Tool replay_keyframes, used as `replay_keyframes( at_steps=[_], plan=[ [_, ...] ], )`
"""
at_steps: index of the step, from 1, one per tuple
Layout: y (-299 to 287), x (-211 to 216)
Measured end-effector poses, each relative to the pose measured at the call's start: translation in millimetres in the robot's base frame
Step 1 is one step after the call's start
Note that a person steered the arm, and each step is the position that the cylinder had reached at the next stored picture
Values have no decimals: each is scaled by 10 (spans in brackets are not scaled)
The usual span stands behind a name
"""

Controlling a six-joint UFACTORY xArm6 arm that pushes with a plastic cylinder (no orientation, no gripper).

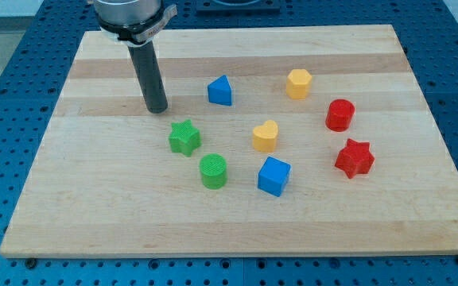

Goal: Move the green blocks vertical to each other

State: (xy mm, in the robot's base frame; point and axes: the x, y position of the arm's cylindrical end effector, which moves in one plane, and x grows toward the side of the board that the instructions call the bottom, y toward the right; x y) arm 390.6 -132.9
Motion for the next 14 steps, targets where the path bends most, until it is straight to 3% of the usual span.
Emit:
replay_keyframes(
  at_steps=[2,4,6,7,9,10,12,14],
  plan=[
    [17,-52],
    [797,92],
    [856,565],
    [856,565],
    [2,565],
    [45,565],
    [1300,701],
    [1300,1116]
  ],
)
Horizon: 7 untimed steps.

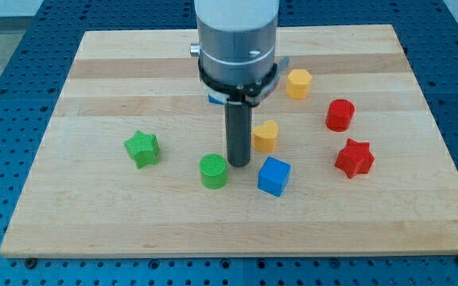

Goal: Move the green blocks vertical to each other

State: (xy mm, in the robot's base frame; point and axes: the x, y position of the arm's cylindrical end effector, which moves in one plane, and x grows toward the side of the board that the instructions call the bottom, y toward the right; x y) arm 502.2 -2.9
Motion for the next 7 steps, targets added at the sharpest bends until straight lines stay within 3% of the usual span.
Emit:
replay_keyframes(
  at_steps=[3,5,6,7],
  plan=[
    [0,109],
    [-970,109],
    [-993,109],
    [-481,137]
  ],
)
